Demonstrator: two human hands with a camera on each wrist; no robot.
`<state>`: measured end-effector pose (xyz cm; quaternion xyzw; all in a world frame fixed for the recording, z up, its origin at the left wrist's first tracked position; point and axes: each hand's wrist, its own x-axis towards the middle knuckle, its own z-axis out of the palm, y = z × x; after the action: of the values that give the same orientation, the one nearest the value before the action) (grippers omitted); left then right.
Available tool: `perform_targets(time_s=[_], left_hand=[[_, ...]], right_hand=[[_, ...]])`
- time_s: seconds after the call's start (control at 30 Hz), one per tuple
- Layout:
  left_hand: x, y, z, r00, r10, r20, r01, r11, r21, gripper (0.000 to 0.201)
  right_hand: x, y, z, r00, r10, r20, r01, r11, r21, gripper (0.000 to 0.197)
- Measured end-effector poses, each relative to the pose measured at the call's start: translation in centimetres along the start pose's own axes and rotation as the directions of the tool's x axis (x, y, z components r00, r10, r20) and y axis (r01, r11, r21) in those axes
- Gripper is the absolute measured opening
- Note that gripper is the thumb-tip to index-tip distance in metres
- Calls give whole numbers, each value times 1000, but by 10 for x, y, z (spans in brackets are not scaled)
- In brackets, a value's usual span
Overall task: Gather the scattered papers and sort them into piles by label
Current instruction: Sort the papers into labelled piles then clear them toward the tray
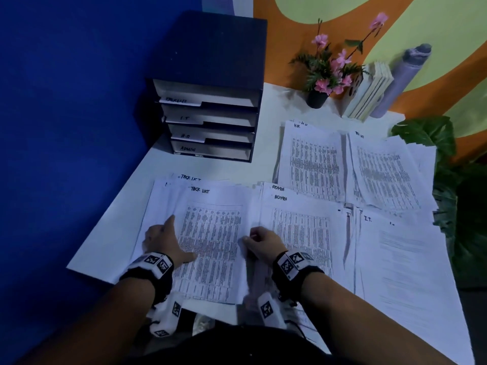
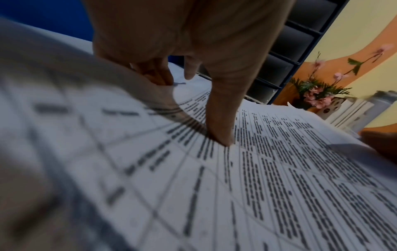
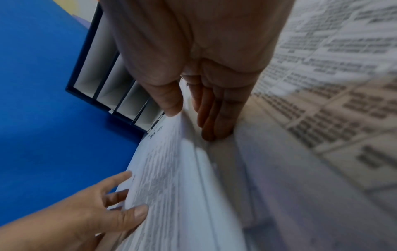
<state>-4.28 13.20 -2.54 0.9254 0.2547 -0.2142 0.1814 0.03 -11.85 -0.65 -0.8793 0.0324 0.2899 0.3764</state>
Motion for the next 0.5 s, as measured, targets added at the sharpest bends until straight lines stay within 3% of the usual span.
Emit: perform_targets(time_s=[0.13, 0.2, 0.27, 0.33, 0.43, 0.5], left_hand=[[2, -13, 1, 991, 106, 83, -85, 971, -222, 119], [1, -16, 1, 990, 129, 48, -106, 935, -339, 96], [2, -17, -4, 997, 67, -36, -76, 898, -434, 73], [5, -22, -12, 994, 18, -104, -57, 923, -381, 60], [11, -29, -21, 995, -13, -96, -11, 967, -254, 58], [12, -28, -23, 998, 12, -57, -29, 951, -307, 50]], right_hand=[[-1, -13, 18, 999, 20, -34, -18, 999, 45, 24], [-3, -18, 20, 995, 45, -88, -35, 992, 119, 18], [-3, -19, 18, 987, 85, -137, -53, 973, 224, 11], [-1, -13, 15, 977, 122, -175, -67, 955, 289, 9], [-1, -10, 11, 973, 139, -182, -66, 932, 355, 9], [-8, -13, 7, 970, 153, -190, -75, 928, 365, 11]])
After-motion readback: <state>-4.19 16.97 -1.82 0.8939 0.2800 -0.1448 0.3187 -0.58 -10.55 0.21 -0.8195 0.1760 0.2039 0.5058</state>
